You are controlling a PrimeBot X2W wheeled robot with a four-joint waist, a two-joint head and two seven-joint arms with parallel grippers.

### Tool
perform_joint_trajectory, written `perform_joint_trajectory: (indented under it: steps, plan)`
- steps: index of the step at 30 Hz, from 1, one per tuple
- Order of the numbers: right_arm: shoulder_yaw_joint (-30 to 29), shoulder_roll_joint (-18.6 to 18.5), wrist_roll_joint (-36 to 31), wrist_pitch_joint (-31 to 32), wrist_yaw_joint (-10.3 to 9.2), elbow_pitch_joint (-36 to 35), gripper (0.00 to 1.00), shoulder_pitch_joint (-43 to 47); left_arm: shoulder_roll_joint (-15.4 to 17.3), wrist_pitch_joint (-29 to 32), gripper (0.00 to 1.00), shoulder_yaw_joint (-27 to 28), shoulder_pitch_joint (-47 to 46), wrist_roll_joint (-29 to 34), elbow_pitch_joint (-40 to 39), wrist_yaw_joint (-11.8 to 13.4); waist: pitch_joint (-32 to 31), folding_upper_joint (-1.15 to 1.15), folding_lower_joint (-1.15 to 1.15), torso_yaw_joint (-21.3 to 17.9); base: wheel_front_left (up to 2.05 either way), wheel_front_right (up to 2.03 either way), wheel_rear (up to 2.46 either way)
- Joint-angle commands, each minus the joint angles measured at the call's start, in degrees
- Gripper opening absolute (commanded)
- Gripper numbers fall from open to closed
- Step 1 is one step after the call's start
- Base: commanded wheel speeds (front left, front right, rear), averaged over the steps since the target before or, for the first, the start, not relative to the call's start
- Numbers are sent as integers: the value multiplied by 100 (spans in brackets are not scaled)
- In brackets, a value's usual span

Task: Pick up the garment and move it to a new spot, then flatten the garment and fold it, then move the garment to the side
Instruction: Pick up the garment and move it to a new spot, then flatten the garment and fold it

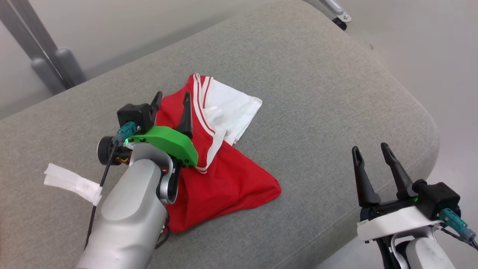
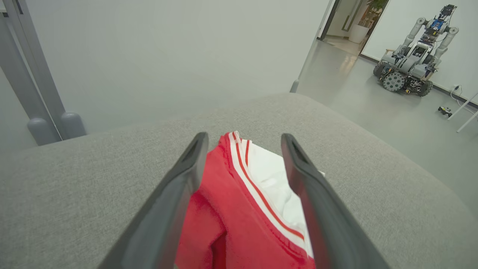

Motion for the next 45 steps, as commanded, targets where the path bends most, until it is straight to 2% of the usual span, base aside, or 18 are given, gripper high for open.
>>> perform_joint_trajectory:
  steps: [1, 4, 7, 11, 15, 19, 27, 35, 45]
  plan:
    - [-35, -79, -68, -20, 0, -76, 100, 82, 8, -23, 100, 120, 297, 235, -401, 122, -342, 0, 0, 473, 0, 0, 0]
    - [-144, -263, -238, -20, 0, -261, 100, 201, 6, -19, 100, 497, 1195, 755, -1636, 401, -585, 0, 0, 756, 0, 0, 0]
    - [-347, -418, -358, -19, 0, -505, 100, 386, -6, -22, 100, 681, 2189, 1211, -2729, 544, -773, 0, 0, 1088, 0, 0, 0]
    - [-574, -582, -494, -20, -1, -767, 100, 635, -1, -23, 100, 845, 3359, 1741, -3684, 695, -900, 0, 0, 1475, 0, 0, 0]
    - [-862, -650, -583, -20, 0, -847, 100, 904, -6, -22, 100, 978, 4273, 2045, -4268, 831, -968, 0, 0, 1860, 0, 0, 0]
    - [-1035, -625, -647, -20, 0, -753, 100, 1126, -5, -22, 100, 1128, 4874, 2116, -4497, 819, -1019, 0, 0, 2156, 0, 0, 0]
    - [-1317, -446, -740, -20, 0, -512, 100, 1425, -6, -23, 100, 1587, 5465, 2347, -4428, 510, -1162, 0, 0, 2565, 0, 0, 0]
    - [-1318, -329, -743, -20, 0, -402, 100, 1405, -7, -24, 100, 1795, 5440, 2396, -4411, 396, -1172, 0, 0, 2664, 0, 0, 0]
    - [-1239, -310, -690, -20, 0, -363, 100, 1308, -6, -23, 100, 1796, 5454, 2379, -4418, 390, -1159, 0, 0, 2656, 0, 0, 0]
